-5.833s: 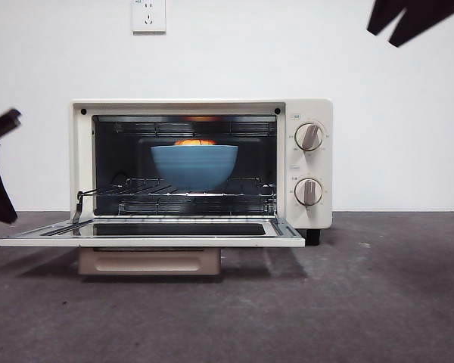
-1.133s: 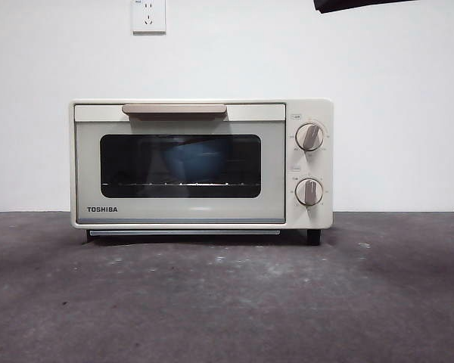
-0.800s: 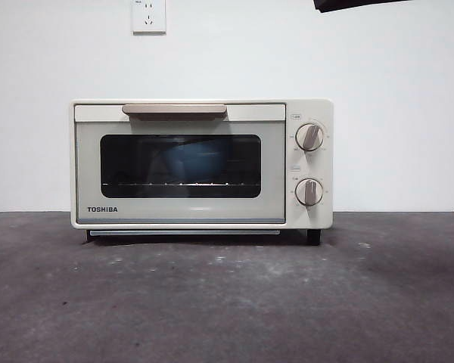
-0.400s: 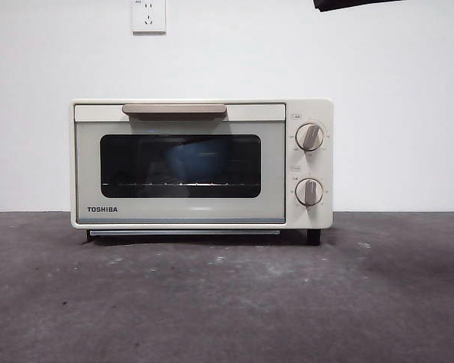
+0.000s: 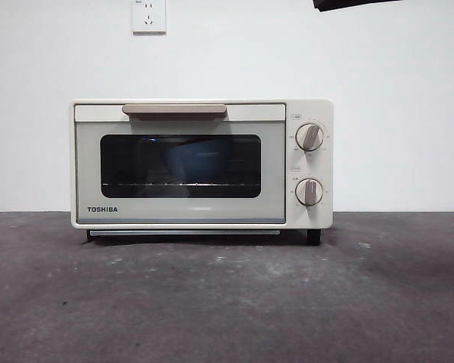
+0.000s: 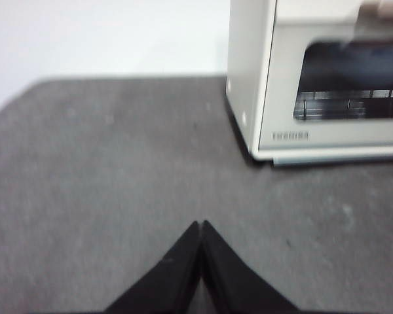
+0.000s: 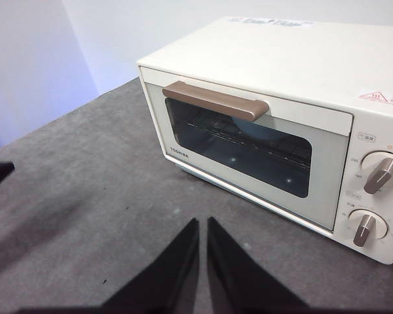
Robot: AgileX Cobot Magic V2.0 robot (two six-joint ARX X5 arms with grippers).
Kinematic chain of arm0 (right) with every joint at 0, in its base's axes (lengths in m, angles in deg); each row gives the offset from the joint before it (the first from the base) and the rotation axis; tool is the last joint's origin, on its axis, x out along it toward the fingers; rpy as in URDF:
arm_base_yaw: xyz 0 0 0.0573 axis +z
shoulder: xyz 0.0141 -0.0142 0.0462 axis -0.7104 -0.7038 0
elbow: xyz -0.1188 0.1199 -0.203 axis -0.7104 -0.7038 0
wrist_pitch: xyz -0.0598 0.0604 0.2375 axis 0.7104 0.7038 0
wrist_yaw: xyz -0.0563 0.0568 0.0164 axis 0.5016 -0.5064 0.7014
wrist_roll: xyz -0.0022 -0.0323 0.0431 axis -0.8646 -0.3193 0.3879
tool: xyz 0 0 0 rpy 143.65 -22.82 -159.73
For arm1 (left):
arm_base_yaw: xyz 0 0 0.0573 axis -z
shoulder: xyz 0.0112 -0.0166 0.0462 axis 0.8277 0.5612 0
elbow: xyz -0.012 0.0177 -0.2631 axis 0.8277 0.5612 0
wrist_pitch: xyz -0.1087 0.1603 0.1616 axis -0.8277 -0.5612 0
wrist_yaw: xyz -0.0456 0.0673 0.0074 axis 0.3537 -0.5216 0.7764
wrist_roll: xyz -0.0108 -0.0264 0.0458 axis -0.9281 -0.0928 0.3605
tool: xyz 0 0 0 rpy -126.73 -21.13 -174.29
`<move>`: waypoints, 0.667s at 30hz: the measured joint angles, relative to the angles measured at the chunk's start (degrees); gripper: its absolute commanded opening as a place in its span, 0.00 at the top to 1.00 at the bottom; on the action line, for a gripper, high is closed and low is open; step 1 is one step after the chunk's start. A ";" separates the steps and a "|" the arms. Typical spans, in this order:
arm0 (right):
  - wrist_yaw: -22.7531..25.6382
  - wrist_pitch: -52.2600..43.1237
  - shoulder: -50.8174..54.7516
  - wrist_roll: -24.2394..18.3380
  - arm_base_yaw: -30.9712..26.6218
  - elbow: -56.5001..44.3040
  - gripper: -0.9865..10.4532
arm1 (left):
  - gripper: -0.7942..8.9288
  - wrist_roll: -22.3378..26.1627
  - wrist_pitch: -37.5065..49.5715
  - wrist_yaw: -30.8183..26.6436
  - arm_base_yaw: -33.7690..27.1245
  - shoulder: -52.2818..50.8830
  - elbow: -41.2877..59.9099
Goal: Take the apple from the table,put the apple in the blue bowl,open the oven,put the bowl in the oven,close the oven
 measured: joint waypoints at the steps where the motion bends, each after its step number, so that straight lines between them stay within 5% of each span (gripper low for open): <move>1: 0.00 -0.02 0.02 0.00 0.00 0.00 0.91 | 0.91 -0.28 -0.07 -0.02 0.00 0.02 0.00; 20: 0.00 0.00 0.00 0.00 0.00 0.00 0.91 | 0.91 -4.17 -0.07 -0.07 0.00 0.00 0.02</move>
